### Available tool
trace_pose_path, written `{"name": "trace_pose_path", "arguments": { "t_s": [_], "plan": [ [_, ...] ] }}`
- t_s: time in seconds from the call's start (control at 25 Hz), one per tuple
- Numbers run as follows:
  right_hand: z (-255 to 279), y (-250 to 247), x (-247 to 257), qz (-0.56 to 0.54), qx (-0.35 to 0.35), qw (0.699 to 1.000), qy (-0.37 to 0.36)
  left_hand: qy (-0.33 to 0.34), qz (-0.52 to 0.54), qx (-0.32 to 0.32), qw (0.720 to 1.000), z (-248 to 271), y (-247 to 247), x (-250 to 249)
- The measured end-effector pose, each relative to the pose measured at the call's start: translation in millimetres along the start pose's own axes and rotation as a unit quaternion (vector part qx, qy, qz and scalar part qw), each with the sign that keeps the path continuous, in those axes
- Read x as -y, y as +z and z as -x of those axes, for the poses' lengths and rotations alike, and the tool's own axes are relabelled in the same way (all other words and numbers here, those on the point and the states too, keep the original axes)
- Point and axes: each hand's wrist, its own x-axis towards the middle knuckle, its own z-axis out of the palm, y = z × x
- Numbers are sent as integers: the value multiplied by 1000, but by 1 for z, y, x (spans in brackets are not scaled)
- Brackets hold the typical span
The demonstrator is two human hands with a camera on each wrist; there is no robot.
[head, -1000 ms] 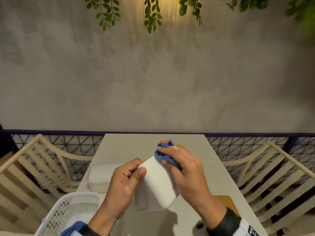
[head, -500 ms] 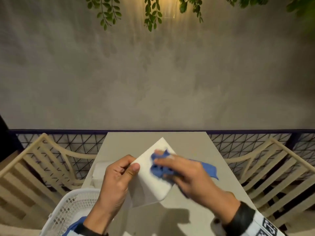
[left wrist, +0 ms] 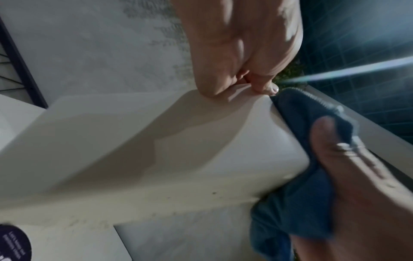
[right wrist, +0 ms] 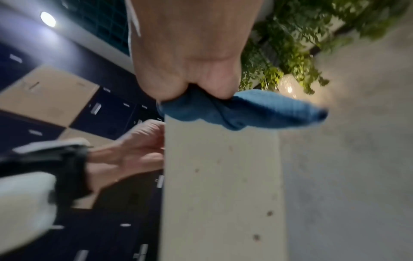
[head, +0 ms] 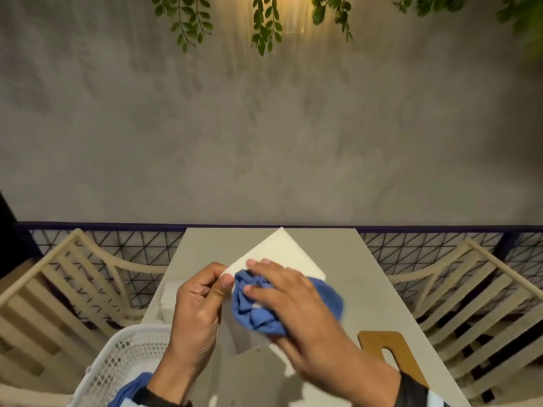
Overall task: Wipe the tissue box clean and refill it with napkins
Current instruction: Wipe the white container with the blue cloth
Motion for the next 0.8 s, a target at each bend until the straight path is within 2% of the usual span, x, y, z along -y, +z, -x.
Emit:
{"name": "trace_pose_path", "arguments": {
  "t_s": [0.12,0.16,0.24,0.28,0.4,0.52,0.64,0.68,0.76,0.8],
  "plan": [
    [-11,-5,-13,-49,-100,991,72,-4,-11,-2,1000,1,2,0],
    [-11,-4,-14,-53,-99,991,71,0,-10,-8,1000,2,2,0],
    [-6,-1,-12,-47,-54,997,24,13,-9,-3,1000,1,3,-2],
    [-4,-1,-14,-56,-48,997,27,15,-26,2,1000,1,4,-1],
    [-7,0,-13,-106,-94,985,98,19,-60,-10,998,2,5,6],
    [-10,6,-10,-87,-68,993,45,39,-58,-3,998,1,8,6],
    [-11,5,-21,-119,-123,976,135,35,-78,-11,996,3,10,9],
    [-11,5,-20,-114,-125,977,129,31,-66,-20,997,2,10,10],
    [-11,7,-13,-92,-85,989,81,27,-45,-23,998,-1,8,14],
    [-10,6,-18,-98,-80,987,100,25,-52,-18,998,-1,8,16]
  ]
}}
